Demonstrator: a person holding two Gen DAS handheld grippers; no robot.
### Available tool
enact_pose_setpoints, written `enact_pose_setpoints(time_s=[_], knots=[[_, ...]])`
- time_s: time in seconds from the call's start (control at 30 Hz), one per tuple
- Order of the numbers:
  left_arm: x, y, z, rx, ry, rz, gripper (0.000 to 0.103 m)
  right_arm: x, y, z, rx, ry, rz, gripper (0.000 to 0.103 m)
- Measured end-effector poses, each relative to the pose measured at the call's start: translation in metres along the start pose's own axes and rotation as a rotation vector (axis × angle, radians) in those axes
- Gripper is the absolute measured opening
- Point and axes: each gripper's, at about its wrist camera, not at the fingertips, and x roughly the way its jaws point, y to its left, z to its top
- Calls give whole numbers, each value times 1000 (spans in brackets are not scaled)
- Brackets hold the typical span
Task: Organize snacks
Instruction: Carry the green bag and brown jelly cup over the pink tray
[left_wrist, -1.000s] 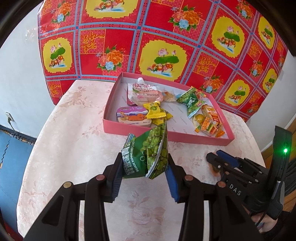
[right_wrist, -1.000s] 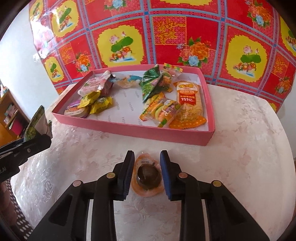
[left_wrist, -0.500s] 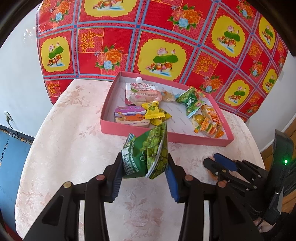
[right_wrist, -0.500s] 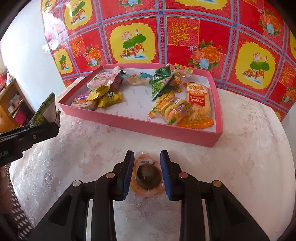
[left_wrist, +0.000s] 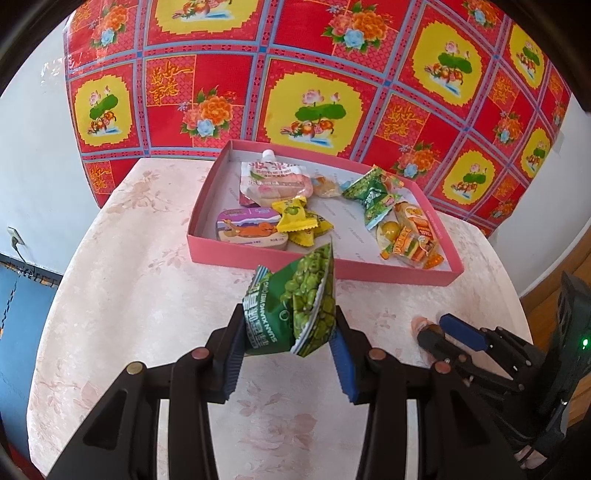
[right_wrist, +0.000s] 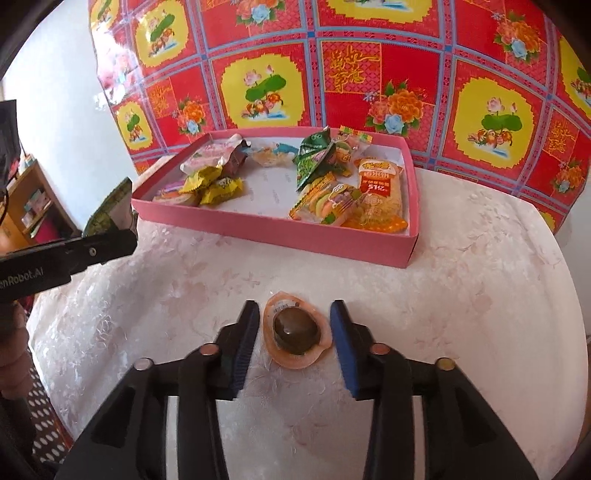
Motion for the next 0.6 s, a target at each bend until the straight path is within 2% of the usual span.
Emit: enact_pose_setpoints(time_s=[0.6], knots=[[-1, -12, 11, 35, -16, -21, 44, -12, -2, 10, 11, -39, 32, 24]])
